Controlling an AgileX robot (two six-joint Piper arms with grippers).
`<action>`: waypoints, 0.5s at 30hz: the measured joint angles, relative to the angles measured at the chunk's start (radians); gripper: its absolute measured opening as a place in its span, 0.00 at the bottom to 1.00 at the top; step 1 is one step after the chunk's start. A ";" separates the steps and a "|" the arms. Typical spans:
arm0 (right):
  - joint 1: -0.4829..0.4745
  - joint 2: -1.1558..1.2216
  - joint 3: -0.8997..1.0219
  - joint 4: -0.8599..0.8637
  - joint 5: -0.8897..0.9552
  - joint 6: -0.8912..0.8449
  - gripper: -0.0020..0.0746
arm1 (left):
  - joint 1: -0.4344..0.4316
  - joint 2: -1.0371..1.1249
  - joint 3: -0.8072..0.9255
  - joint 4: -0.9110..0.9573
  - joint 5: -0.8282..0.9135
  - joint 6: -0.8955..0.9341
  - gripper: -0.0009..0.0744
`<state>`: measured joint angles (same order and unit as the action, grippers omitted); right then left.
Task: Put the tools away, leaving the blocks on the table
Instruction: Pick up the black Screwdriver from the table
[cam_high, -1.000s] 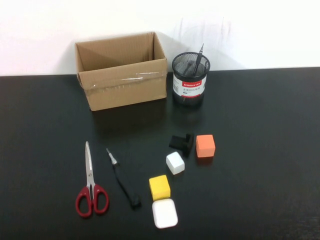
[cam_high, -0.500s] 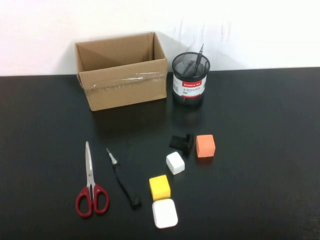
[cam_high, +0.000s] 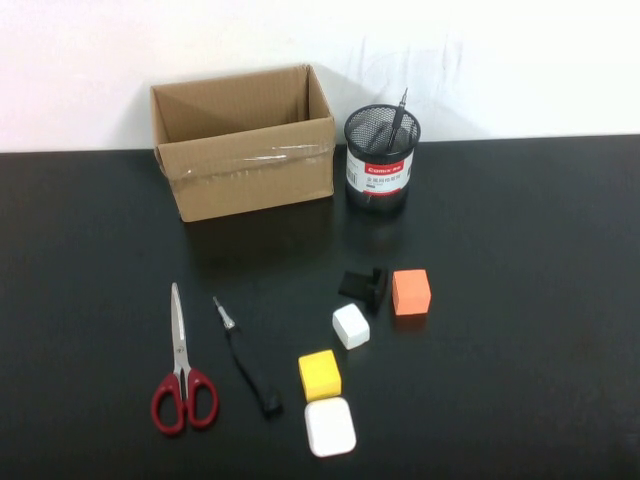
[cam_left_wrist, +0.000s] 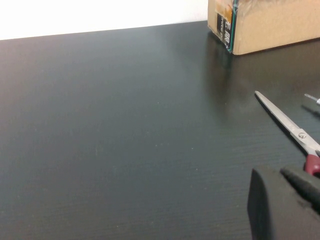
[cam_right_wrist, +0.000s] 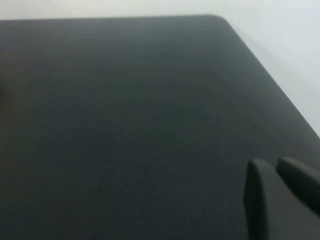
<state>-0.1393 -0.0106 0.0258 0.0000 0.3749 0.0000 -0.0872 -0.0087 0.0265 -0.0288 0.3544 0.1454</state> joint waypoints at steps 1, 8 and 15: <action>0.000 -0.002 0.000 0.000 0.002 0.010 0.02 | 0.000 0.000 0.000 0.000 0.000 0.000 0.01; 0.000 -0.002 0.000 0.000 0.004 0.063 0.02 | 0.000 0.000 0.000 0.000 0.000 0.000 0.01; 0.000 -0.002 0.000 0.000 0.004 0.065 0.02 | 0.000 0.000 0.000 0.000 0.000 0.000 0.01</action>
<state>-0.1393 -0.0122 0.0258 0.0000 0.3788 0.0652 -0.0872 -0.0087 0.0265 -0.0288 0.3544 0.1454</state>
